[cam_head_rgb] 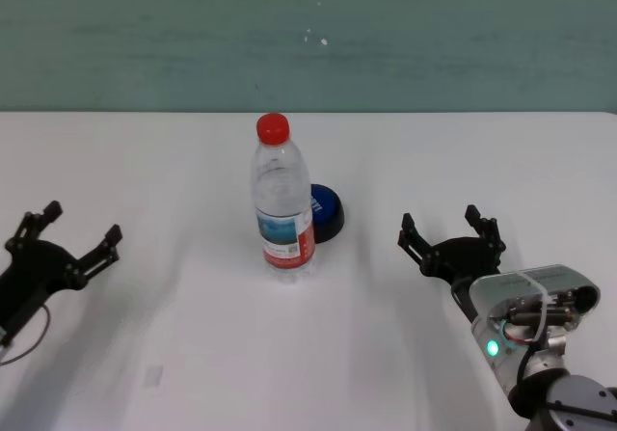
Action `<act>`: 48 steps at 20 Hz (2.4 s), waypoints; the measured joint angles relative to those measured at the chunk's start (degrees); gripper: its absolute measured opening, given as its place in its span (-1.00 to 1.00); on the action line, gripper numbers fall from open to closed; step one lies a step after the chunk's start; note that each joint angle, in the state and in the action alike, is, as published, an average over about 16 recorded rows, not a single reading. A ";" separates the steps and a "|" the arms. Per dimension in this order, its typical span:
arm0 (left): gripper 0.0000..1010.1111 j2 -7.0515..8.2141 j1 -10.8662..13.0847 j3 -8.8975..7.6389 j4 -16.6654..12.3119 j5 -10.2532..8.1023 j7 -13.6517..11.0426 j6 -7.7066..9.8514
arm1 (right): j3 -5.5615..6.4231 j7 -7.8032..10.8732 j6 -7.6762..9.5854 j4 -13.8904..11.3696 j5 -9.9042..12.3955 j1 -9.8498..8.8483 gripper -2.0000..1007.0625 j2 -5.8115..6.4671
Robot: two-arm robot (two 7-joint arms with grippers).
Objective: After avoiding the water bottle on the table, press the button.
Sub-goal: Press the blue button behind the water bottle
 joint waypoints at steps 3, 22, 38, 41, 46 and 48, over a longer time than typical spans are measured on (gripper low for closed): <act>0.98 -0.16 -2.17 0.46 2.41 0.06 -0.45 -0.56 | 0.00 0.00 0.00 0.00 0.00 0.00 0.99 0.00; 0.98 -3.65 -17.89 4.95 19.45 -0.04 -2.92 -4.35 | 0.00 0.00 0.00 0.00 0.00 0.00 0.99 0.00; 0.98 -9.07 -27.70 8.68 30.38 2.53 -0.80 -5.29 | 0.00 0.00 0.00 0.00 0.00 0.00 0.99 0.00; 0.98 -10.09 -28.68 9.21 31.63 3.08 -0.30 -5.21 | 0.00 0.00 0.00 0.00 0.00 0.00 0.99 0.00; 0.98 -11.49 -29.52 10.18 32.51 4.11 0.45 -5.03 | 0.00 0.00 0.00 0.00 0.00 0.00 0.99 0.00; 0.98 -11.90 -29.70 10.56 32.64 4.55 0.73 -4.98 | 0.00 0.00 0.00 0.00 0.00 0.00 0.99 0.00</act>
